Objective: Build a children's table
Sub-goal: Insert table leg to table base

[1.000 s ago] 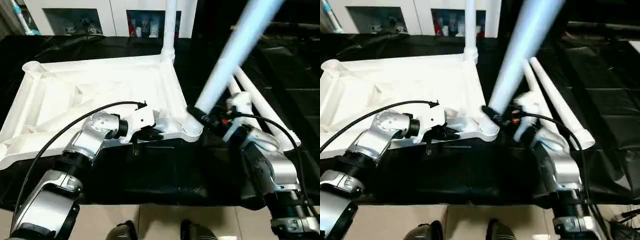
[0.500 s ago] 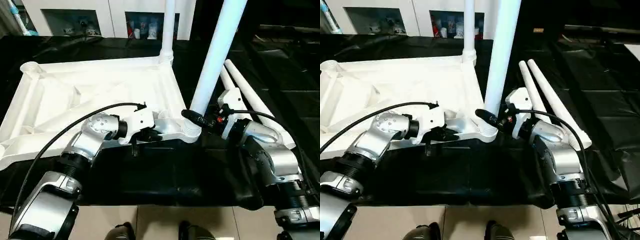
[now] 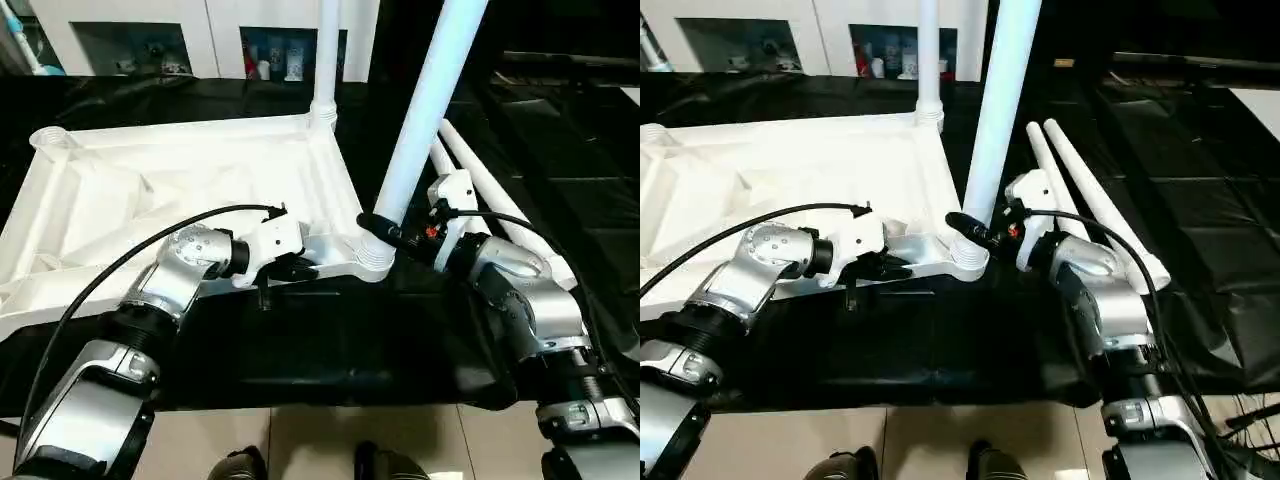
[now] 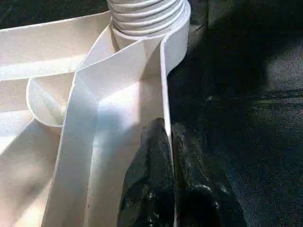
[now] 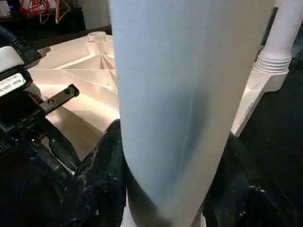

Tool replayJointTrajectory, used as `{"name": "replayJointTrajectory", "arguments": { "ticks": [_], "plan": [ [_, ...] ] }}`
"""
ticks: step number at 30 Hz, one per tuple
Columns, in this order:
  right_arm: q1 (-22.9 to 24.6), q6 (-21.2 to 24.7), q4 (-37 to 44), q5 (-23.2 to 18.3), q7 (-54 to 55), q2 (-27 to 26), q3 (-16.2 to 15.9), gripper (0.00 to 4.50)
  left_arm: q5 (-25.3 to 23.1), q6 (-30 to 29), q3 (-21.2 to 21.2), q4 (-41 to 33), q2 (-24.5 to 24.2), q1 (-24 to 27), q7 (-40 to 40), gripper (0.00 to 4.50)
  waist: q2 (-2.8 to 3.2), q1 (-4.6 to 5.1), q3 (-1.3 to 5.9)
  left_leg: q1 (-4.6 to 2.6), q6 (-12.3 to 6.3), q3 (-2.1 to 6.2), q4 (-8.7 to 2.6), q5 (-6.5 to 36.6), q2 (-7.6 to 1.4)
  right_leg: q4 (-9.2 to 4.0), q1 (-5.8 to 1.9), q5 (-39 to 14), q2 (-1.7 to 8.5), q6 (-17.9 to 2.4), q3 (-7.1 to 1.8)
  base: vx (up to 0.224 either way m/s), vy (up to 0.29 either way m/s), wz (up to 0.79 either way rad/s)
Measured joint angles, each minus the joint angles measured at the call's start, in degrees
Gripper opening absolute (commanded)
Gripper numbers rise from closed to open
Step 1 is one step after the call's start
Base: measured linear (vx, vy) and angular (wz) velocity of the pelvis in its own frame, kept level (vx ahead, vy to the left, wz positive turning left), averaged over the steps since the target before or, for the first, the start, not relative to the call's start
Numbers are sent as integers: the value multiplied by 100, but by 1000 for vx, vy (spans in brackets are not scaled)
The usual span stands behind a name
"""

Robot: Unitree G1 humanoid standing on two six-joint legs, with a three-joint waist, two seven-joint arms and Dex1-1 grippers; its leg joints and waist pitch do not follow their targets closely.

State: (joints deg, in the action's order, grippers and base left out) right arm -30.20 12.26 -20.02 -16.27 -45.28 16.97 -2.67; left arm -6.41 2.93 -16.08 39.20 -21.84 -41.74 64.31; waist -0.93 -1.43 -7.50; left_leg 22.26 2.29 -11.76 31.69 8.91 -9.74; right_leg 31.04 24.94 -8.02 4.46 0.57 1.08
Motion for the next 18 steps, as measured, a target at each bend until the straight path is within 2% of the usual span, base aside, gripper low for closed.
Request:
{"name": "replayJointTrajectory", "arguments": {
  "ticks": [11,17,18],
  "plan": [
    [-2,-61,-37,18,11,-22,-44,183,-5,75,-54,139,-26,-80,53,0,-2,-15,1,-10,0,-2,-2,0,2,-3,-2,0,-2,-1,-6,0,0,0],
    [-144,-155,-297,139,1041,-469,25,183,-120,-343,-37,183,96,-168,-353,0,-16,31,7,-32,0,-1,1,0,4,-16,0,-10,-1,-1,-4,0,0,0],
    [-198,-168,-407,191,1414,-631,97,183,-130,-540,14,198,224,-174,-564,0,-4,50,-1,-44,0,19,0,1,3,-34,6,-62,-1,3,24,0,0,0]
  ]
}}
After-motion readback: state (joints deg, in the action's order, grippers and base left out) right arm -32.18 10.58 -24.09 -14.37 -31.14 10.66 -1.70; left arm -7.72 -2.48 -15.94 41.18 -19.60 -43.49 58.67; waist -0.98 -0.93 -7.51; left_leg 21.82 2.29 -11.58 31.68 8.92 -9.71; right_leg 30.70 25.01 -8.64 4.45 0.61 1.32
